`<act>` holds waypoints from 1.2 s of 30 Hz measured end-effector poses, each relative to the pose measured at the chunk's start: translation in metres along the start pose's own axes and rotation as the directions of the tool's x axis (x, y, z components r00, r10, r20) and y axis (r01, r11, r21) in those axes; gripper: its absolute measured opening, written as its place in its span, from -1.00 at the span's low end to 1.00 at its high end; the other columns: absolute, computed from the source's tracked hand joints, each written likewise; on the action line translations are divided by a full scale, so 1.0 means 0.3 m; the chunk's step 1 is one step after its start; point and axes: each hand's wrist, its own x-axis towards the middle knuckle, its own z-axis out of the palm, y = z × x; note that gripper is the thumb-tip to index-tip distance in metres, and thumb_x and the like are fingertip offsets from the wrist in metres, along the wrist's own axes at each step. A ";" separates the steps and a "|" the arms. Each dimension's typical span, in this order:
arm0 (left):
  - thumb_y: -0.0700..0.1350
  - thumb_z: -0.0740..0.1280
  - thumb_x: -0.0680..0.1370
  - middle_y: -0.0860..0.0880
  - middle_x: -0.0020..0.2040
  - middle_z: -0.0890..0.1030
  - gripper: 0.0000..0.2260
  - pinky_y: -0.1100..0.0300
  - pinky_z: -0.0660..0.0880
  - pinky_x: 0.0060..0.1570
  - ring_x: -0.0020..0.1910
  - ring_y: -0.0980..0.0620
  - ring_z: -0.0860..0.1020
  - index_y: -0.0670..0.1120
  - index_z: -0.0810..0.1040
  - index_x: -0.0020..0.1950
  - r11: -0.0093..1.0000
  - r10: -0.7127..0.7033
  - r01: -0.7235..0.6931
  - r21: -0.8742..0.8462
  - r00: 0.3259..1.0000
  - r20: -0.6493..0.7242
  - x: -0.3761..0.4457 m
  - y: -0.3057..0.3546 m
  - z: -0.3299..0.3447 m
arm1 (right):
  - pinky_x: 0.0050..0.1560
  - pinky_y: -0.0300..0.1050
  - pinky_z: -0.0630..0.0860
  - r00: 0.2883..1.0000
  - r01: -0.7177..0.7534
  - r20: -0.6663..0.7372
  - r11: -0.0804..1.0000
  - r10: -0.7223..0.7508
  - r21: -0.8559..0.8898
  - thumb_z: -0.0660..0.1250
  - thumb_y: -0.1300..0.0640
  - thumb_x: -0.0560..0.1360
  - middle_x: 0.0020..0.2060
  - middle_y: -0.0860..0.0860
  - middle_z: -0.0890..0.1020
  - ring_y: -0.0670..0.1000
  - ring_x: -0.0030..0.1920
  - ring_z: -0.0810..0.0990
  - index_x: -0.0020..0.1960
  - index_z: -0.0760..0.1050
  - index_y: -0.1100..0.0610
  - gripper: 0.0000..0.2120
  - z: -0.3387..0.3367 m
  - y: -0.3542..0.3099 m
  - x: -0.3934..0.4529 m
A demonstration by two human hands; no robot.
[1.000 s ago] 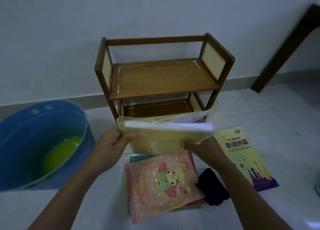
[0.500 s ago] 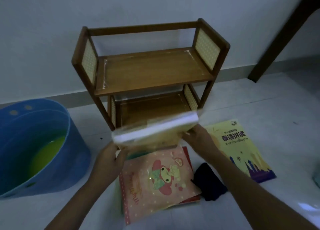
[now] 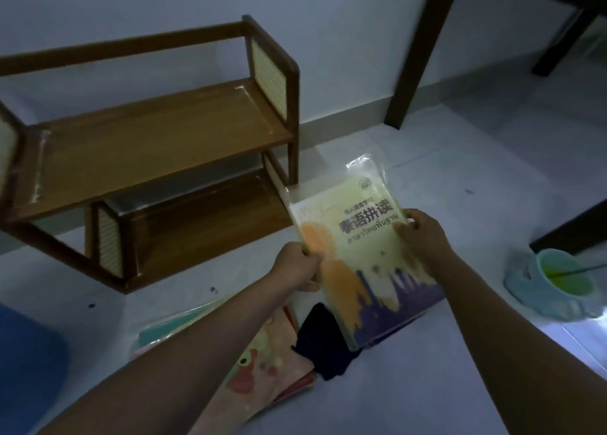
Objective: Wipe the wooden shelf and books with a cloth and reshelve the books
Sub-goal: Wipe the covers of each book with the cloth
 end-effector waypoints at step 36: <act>0.59 0.25 0.13 0.04 0.48 -0.39 0.29 -0.07 -0.41 0.39 0.47 0.00 -0.40 -0.04 -0.38 0.51 0.555 0.211 -0.083 0.828 0.977 -0.043 -0.395 -0.867 -0.528 | 0.32 0.02 0.28 0.689 0.724 0.389 0.566 -0.611 -0.394 0.17 0.16 0.38 0.37 0.07 0.37 0.21 0.23 0.47 -0.18 0.56 0.04 -0.81 0.815 0.117 -0.776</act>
